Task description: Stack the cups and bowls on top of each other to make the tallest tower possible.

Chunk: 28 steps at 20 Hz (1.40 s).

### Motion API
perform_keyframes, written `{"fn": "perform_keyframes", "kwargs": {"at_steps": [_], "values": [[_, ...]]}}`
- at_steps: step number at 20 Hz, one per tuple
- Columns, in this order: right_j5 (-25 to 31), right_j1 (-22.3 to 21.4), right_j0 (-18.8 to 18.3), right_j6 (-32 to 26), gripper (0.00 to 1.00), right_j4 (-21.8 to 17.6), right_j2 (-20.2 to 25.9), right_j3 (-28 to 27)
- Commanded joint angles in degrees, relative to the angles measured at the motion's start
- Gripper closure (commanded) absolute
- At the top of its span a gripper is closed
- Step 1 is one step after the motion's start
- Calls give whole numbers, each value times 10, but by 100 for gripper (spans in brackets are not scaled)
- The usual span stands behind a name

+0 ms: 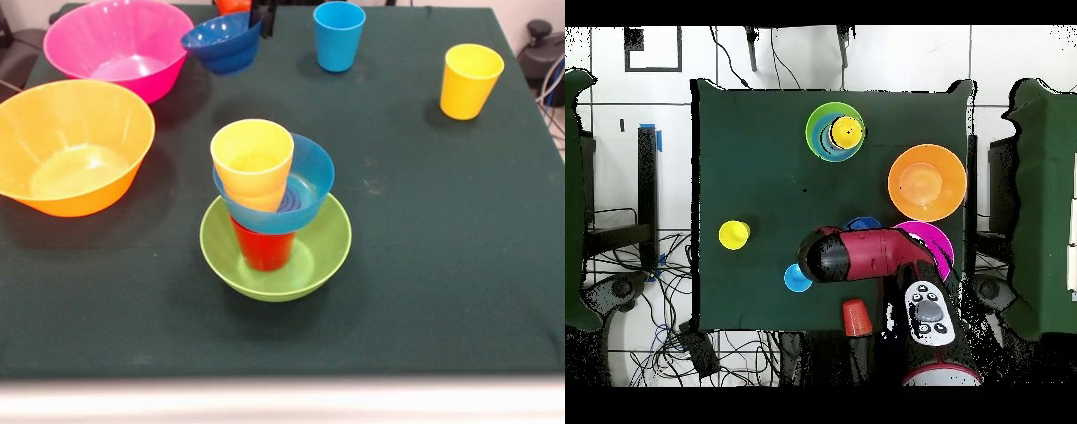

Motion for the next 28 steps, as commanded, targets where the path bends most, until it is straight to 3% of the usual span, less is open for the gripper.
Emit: {"fn": "perform_keyframes", "kwargs": {"at_steps": [1,8,14,21,28], "values": [[92,-19,0,-41,100,36,88,-39],[114,-15,1,-39,100,46,100,-61],[150,-39,-1,-61,100,42,105,-84],[241,-53,11,-78,100,17,86,-168],[298,-40,19,-88,100,-2,89,-238]]}}
